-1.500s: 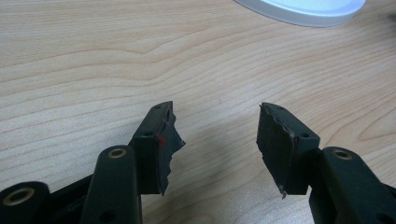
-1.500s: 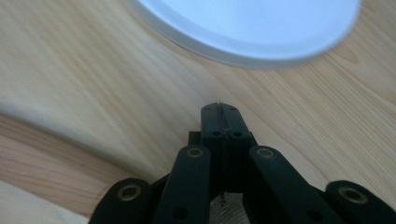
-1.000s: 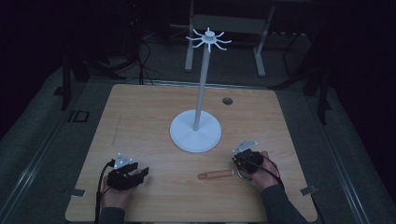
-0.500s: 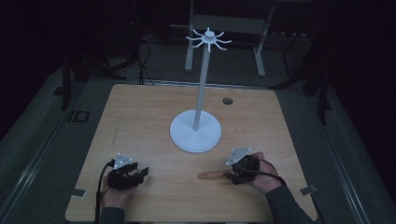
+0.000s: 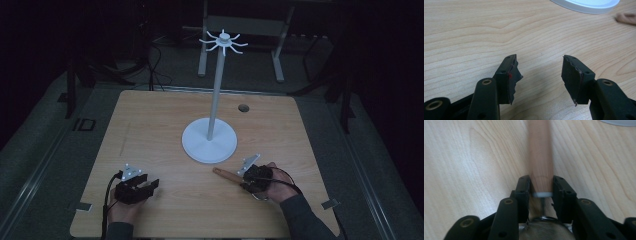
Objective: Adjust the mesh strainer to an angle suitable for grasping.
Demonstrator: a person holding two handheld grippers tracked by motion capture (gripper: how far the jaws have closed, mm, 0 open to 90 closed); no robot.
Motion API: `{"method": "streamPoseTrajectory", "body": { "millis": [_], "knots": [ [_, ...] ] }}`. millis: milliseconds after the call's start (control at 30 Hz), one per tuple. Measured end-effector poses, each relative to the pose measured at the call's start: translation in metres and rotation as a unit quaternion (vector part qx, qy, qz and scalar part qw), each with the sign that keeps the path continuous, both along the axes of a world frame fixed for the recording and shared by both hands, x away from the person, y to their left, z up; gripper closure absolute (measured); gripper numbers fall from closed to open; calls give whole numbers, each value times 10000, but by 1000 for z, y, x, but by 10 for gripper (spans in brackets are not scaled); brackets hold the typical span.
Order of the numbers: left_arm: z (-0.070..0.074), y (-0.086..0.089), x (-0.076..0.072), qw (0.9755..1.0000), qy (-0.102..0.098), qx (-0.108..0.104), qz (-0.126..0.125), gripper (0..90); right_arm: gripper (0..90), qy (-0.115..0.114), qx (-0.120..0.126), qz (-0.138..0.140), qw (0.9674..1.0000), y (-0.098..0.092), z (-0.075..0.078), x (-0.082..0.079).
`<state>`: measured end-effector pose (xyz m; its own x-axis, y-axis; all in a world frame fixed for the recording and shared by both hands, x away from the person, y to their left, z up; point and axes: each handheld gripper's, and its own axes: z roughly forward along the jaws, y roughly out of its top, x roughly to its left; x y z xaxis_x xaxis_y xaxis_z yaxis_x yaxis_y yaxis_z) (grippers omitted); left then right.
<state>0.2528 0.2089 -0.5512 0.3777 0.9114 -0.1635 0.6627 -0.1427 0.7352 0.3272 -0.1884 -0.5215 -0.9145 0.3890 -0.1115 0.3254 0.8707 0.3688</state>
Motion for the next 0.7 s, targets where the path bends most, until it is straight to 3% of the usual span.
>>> {"method": "streamPoseTrajectory", "body": {
  "millis": [233, 467, 700],
  "knots": [
    [0, 0, 0, 10000, -3, 0, 1, 466, 636, 187, -106, -5, 9998, 11, -2, 10],
    [0, 0, 0, 10000, 2, 1, -3, 466, 683, 693, -452, -19, 9966, 19, 1, 18],
    [0, -1, 0, 10000, 4, 18, -9, 467, 692, 640, -524, 5, 9966, 20, 1, 17]
  ]
}}
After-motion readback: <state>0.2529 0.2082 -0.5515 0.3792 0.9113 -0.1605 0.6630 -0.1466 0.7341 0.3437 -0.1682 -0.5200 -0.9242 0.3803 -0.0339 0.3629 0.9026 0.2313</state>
